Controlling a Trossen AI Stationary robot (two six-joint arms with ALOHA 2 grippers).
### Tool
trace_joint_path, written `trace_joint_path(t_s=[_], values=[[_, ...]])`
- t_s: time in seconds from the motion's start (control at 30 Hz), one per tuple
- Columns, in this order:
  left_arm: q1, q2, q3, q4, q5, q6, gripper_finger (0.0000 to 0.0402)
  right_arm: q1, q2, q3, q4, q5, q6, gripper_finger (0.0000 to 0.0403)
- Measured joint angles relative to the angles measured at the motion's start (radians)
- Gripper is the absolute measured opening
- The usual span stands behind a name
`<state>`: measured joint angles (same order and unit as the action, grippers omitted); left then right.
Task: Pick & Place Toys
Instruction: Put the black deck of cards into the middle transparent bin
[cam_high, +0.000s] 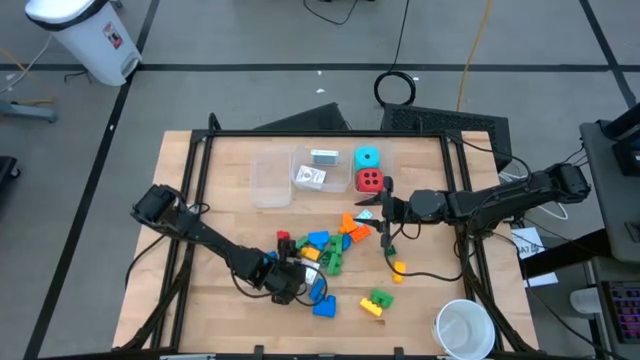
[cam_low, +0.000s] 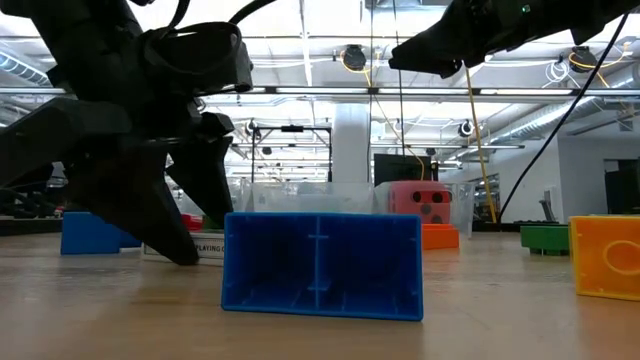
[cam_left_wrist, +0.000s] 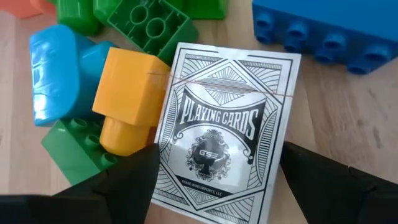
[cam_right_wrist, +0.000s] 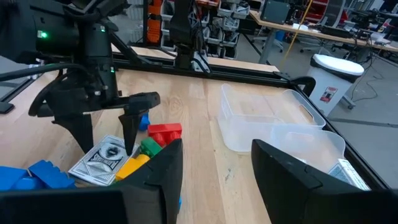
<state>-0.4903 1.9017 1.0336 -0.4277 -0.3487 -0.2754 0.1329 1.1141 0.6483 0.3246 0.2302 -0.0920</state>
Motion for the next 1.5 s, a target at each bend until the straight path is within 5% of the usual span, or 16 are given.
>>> trace_joint_path(t_s=[0.27, 0.7, 1.5], values=[[-0.008, 0.003, -0.002, 0.034, -0.001, 0.029, 0.0294, 0.0, 0.0, 0.0, 0.0, 0.0, 0.0, 0.016], [-0.018, 0.005, -0.002, 0.099, 0.021, -0.049, 0.0011, 0.0, 0.0, 0.0, 0.0, 0.0, 0.001, 0.016], [-0.011, -0.127, 0.049, -0.024, 0.051, -0.1, 0.0002, 0.0, 0.0, 0.0, 0.0, 0.0, 0.006, 0.016]])
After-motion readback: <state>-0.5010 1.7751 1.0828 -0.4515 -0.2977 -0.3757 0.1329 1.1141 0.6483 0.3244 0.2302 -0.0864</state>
